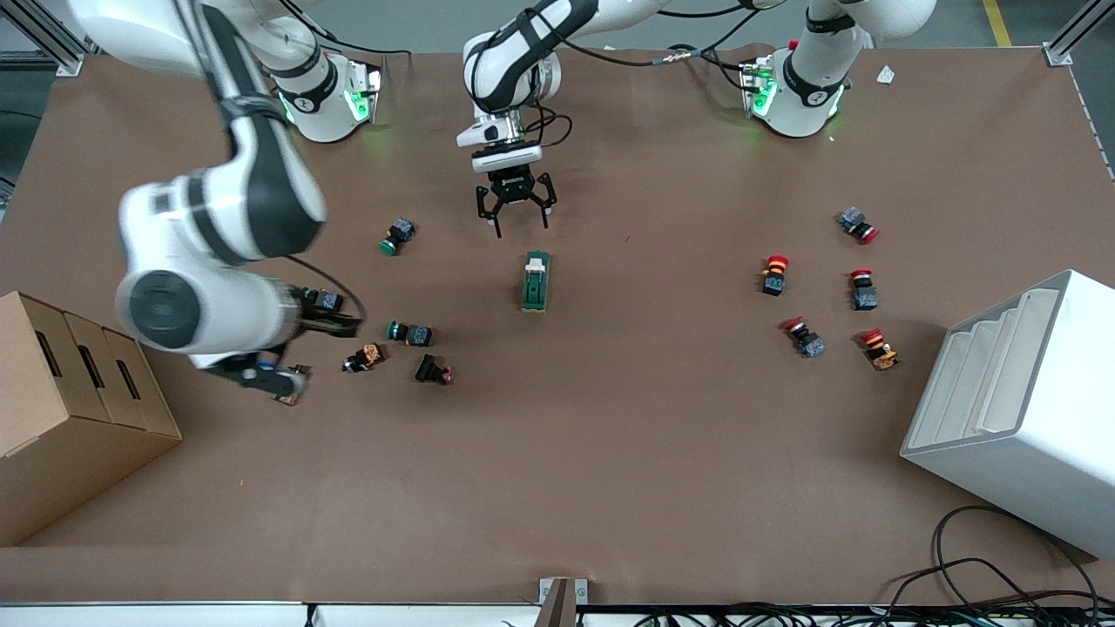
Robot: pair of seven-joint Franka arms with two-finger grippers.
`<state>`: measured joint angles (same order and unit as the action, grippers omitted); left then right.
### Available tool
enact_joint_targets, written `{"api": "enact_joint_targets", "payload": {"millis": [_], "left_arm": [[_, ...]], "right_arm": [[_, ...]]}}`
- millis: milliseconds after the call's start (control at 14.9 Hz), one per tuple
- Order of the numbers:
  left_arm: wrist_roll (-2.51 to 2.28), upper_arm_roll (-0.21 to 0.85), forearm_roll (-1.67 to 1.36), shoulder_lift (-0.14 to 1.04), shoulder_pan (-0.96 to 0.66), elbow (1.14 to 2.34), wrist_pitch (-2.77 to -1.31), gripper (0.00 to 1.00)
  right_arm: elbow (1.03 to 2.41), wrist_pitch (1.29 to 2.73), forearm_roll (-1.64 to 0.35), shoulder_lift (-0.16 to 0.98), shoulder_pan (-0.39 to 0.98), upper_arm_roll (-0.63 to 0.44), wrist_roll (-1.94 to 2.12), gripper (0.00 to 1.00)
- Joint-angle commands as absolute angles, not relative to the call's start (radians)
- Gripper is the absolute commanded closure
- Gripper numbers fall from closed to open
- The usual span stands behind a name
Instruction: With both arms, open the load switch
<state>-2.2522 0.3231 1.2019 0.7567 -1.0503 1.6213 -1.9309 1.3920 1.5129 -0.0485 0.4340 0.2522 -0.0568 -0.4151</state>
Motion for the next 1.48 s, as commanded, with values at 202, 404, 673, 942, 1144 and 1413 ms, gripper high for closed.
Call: {"api": "enact_joint_targets", "payload": {"millis": [202, 404, 673, 942, 1144, 1413], "left_arm": [[-1.884, 0.318, 0.889, 0.668, -0.899, 1.448, -1.852, 0.01], [-1.696, 0.318, 0.775, 0.568, -0.766, 1.448, -1.852, 0.01], [-1.414, 0.321, 0.629, 0.456, -0.559, 1.453, -1.847, 0.01], [-1.16, 0.325, 0.511, 0.375, -0.363, 1.451, -1.844, 0.01], [-0.941, 0.325, 0.416, 0.312, -0.232, 1.45, -1.815, 0.0], [-0.734, 0.336, 0.307, 0.255, -0.056, 1.45, -1.812, 0.0]], "right_arm": [[1.427, 1.519, 0.002, 0.336, 0.052, -0.034, -0.023, 0.0], [1.417, 1.517, 0.021, 0.319, 0.002, -0.035, 0.021, 0.0], [1.312, 1.427, 0.084, 0.316, -0.006, -0.035, 0.017, 0.0], [1.301, 1.417, 0.075, 0.316, -0.02, -0.034, 0.018, 0.0], [1.298, 1.408, 0.08, 0.318, -0.02, -0.032, 0.02, 0.0], [1.252, 1.365, 0.046, 0.321, -0.028, -0.034, 0.017, 0.0]]}}
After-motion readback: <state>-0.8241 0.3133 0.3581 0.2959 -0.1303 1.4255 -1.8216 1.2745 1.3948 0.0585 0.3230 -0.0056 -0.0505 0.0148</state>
